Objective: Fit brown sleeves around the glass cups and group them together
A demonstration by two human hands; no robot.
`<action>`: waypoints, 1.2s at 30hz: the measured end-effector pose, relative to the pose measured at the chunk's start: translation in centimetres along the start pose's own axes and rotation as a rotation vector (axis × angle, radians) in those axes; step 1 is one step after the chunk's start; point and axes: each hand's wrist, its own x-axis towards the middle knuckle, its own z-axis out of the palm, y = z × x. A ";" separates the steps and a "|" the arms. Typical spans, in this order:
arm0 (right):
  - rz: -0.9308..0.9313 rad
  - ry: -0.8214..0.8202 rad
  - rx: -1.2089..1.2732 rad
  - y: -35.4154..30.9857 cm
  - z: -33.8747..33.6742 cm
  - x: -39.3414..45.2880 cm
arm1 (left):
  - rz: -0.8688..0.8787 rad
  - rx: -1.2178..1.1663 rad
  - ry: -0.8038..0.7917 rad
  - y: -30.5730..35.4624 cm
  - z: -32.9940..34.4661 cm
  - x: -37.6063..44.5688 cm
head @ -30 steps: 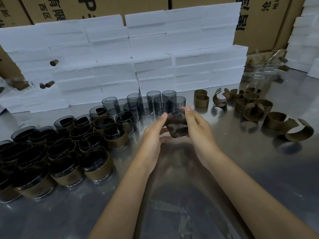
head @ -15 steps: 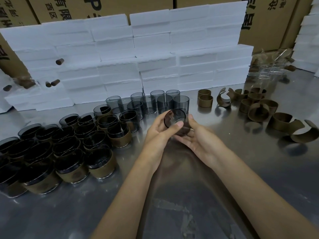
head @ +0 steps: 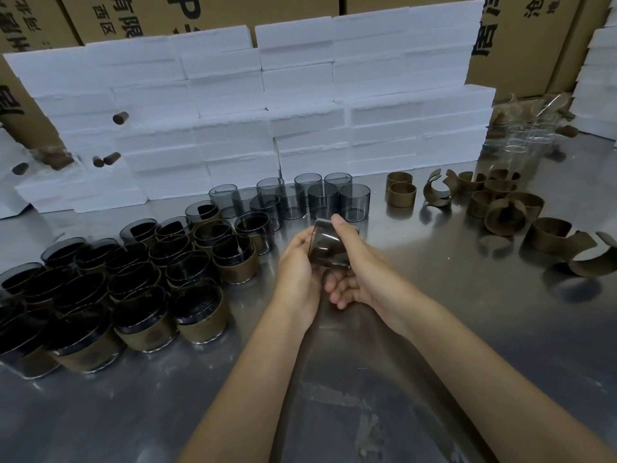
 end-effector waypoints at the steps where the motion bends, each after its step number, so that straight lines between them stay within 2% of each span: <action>1: -0.010 0.042 -0.028 0.0 0.0 0.0 | 0.007 0.022 -0.012 0.0 0.0 0.0; 5: -0.131 0.217 -0.036 0.4 -0.7 0.1 | 0.066 0.009 -0.056 0.0 0.6 0.0; 9: -0.273 0.369 -0.126 0.6 -1.1 0.4 | 0.047 -0.027 -0.175 -0.2 1.1 -0.3; 12: -0.321 0.403 -0.158 0.7 -1.2 0.5 | 0.059 -0.021 -0.192 -0.9 1.2 0.0; 16: -0.364 0.479 -0.346 0.8 -1.5 0.6 | -0.007 -0.063 -0.173 -0.8 1.3 0.0; 19: -0.404 0.528 -0.403 0.8 -2.0 0.8 | -0.026 -0.060 -0.239 -0.6 1.2 -0.3; 22: -0.483 0.573 -0.405 0.5 -2.1 0.8 | -0.022 -0.023 -0.284 -0.5 1.1 -0.6; 25: -0.590 0.605 -0.462 0.7 -2.1 0.8 | 0.003 -0.038 -0.258 -0.9 1.0 -0.3; 27: -0.572 0.584 -0.429 1.0 -2.4 1.3 | 0.002 -0.068 -0.228 -0.9 0.9 -0.2; 29: -0.487 0.550 -0.272 1.3 -3.1 1.8 | -0.032 -0.146 -0.201 -0.7 0.6 0.0; 31: -0.429 0.616 -0.237 1.5 -4.2 2.7 | -0.072 -0.272 -0.168 -0.5 0.3 0.3; 33: -0.370 0.698 -0.324 1.4 -5.6 4.2 | -0.107 -0.390 -0.159 -0.3 0.0 0.7; 36: -0.305 0.713 -0.594 0.1 -7.3 6.4 | -0.140 -0.440 -0.176 -0.2 -0.3 0.8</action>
